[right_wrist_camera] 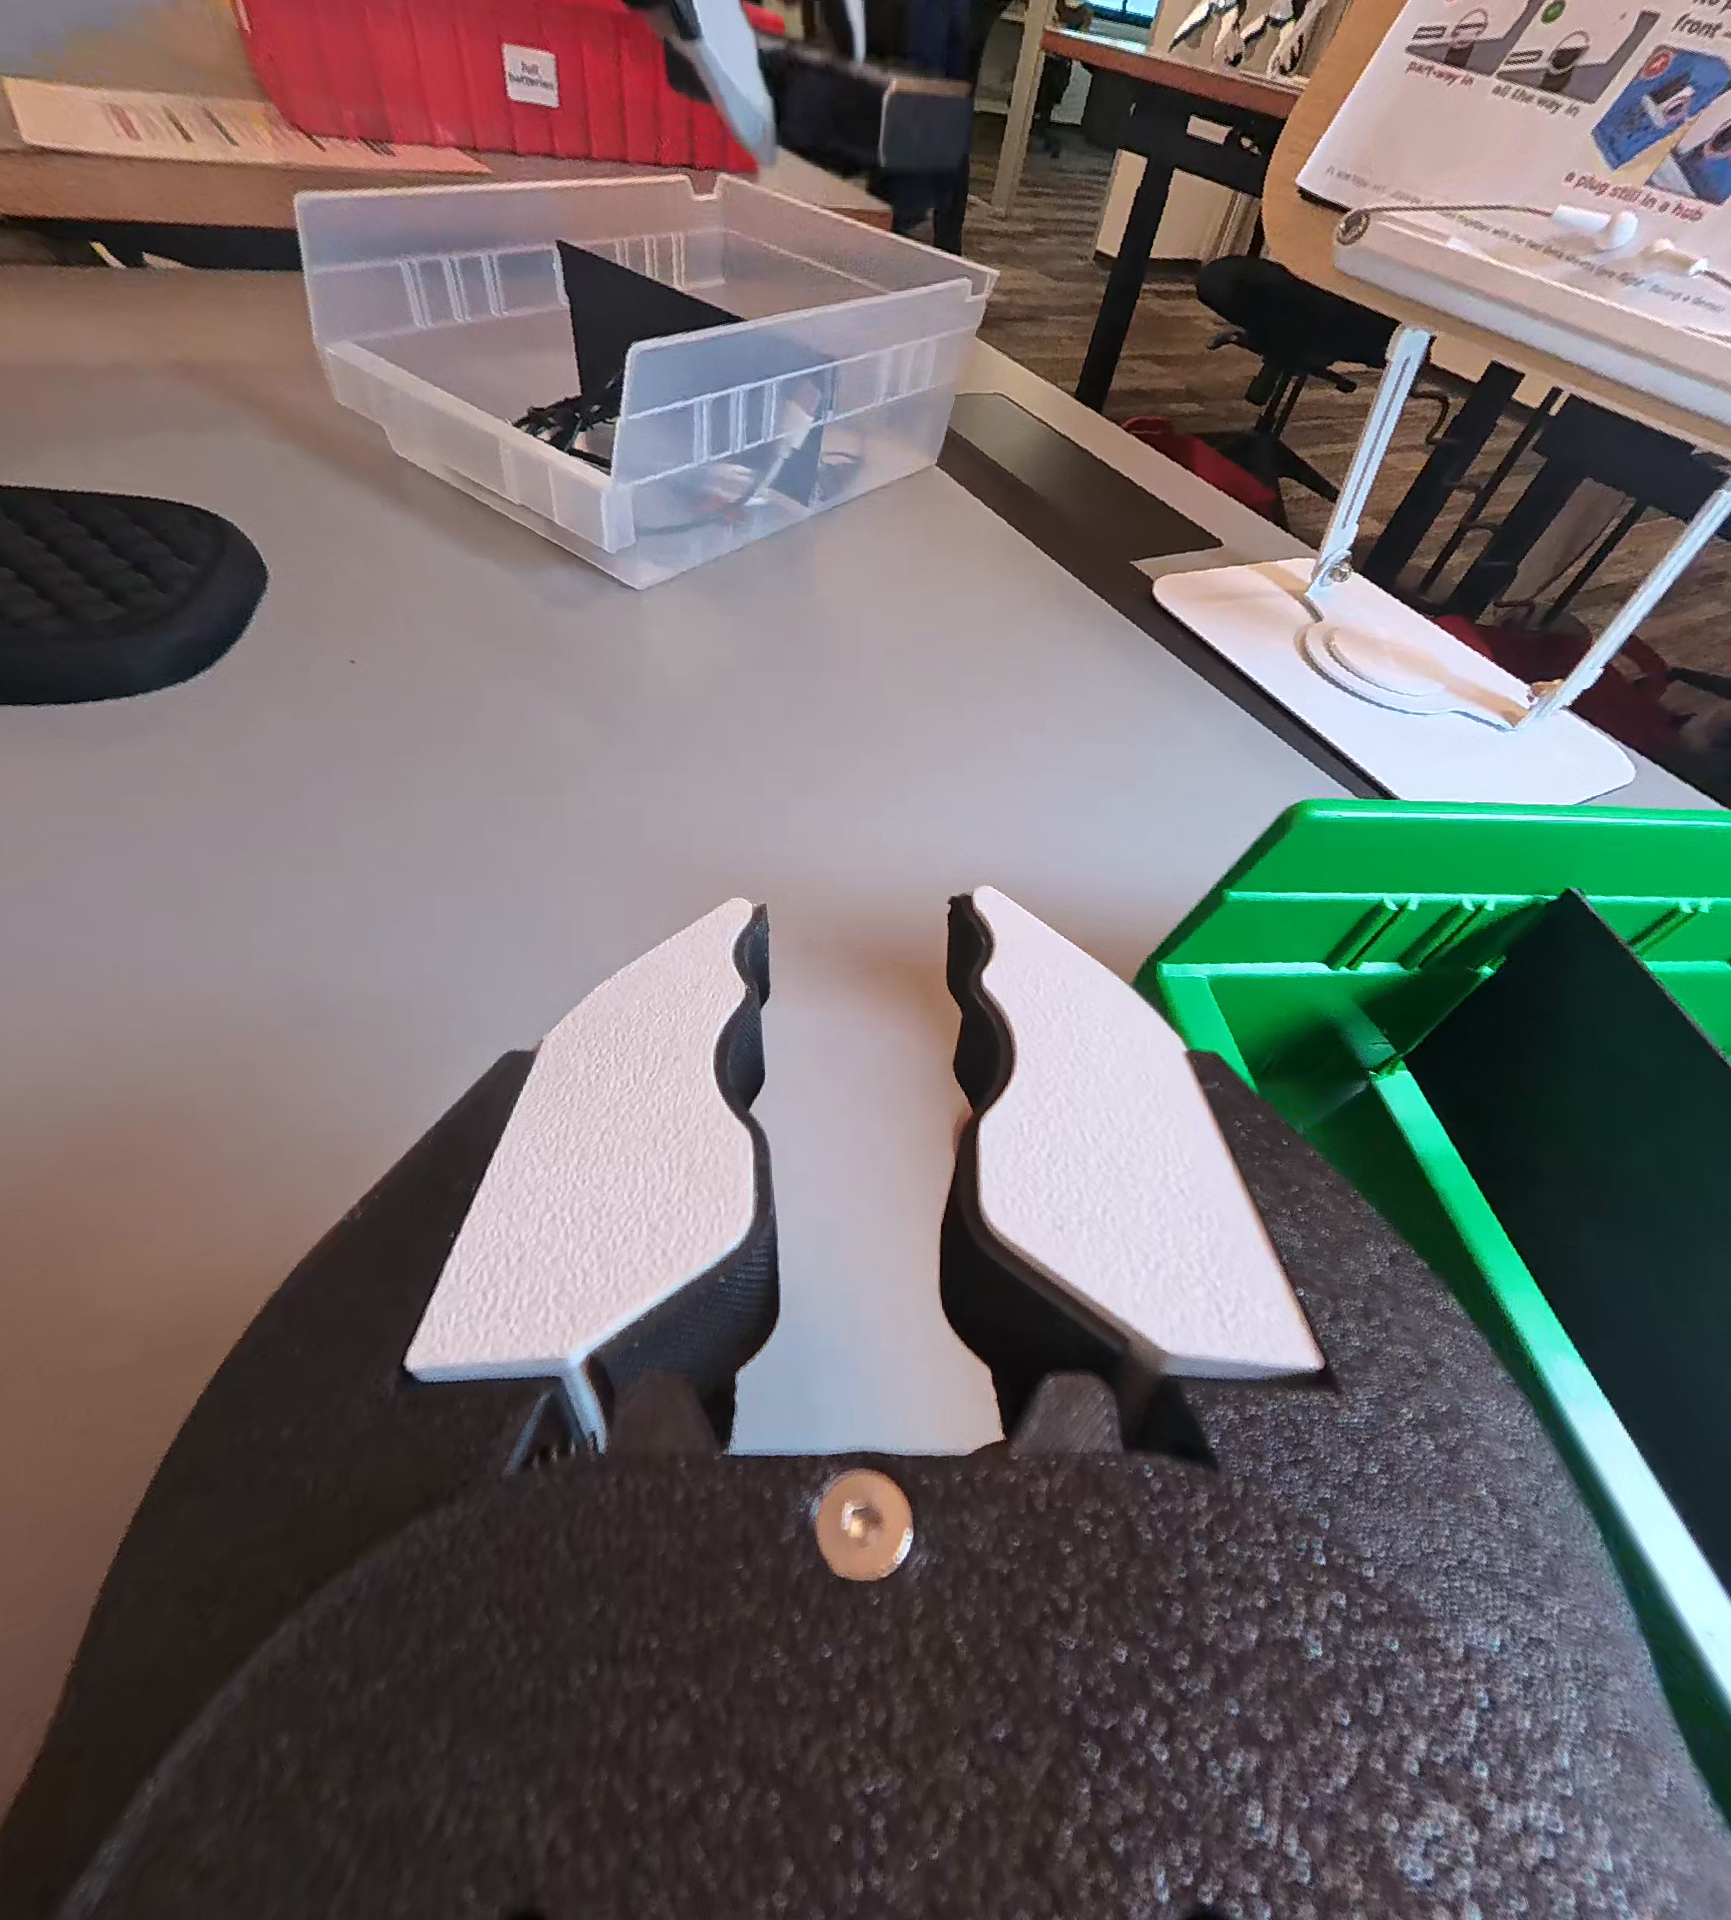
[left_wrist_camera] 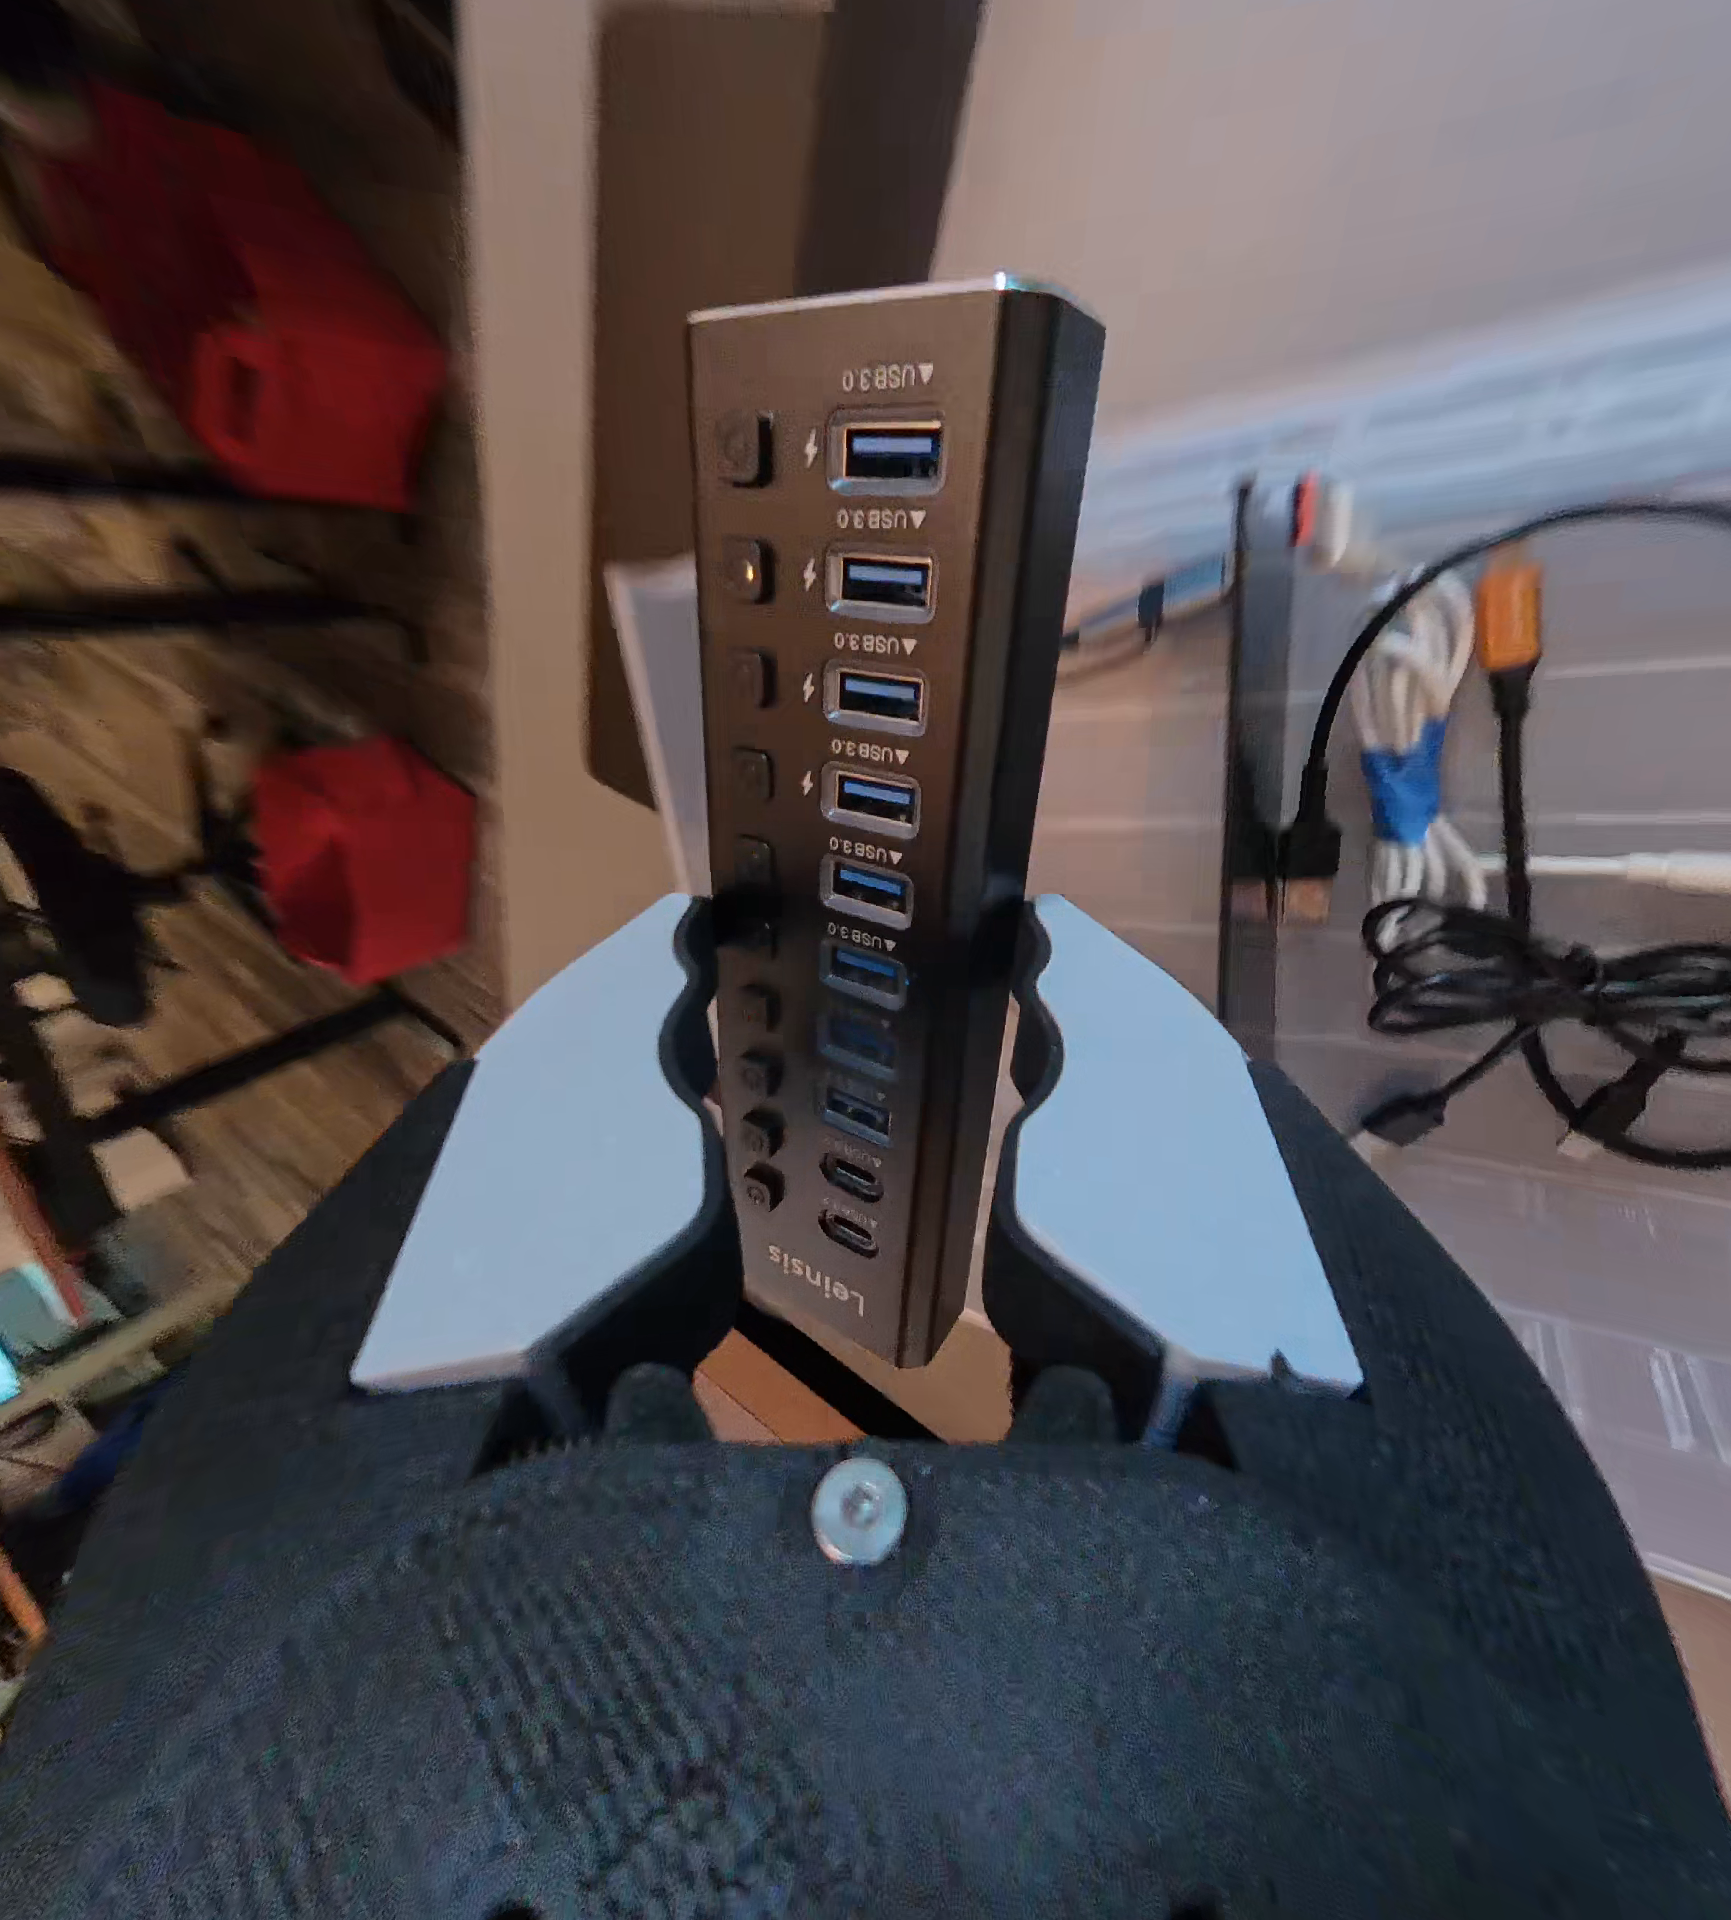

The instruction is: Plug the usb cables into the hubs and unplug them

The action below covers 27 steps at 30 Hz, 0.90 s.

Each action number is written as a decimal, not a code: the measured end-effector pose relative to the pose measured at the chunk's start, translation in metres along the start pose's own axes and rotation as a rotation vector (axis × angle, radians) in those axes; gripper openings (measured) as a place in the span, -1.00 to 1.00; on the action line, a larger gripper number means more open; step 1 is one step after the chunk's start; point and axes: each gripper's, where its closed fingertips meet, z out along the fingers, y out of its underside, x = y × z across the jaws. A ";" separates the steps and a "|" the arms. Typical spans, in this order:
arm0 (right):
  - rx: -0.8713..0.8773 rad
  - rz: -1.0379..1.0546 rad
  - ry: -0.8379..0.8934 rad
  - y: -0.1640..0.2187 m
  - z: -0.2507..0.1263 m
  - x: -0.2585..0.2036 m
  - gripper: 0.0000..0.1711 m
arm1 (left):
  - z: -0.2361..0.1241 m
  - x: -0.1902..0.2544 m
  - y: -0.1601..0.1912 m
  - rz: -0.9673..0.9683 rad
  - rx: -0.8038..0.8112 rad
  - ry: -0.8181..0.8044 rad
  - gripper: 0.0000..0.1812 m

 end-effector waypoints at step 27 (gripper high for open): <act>-0.064 0.851 -0.731 -0.024 0.043 -0.115 -0.35 | -0.076 0.285 -0.243 0.675 0.736 -0.502 -0.39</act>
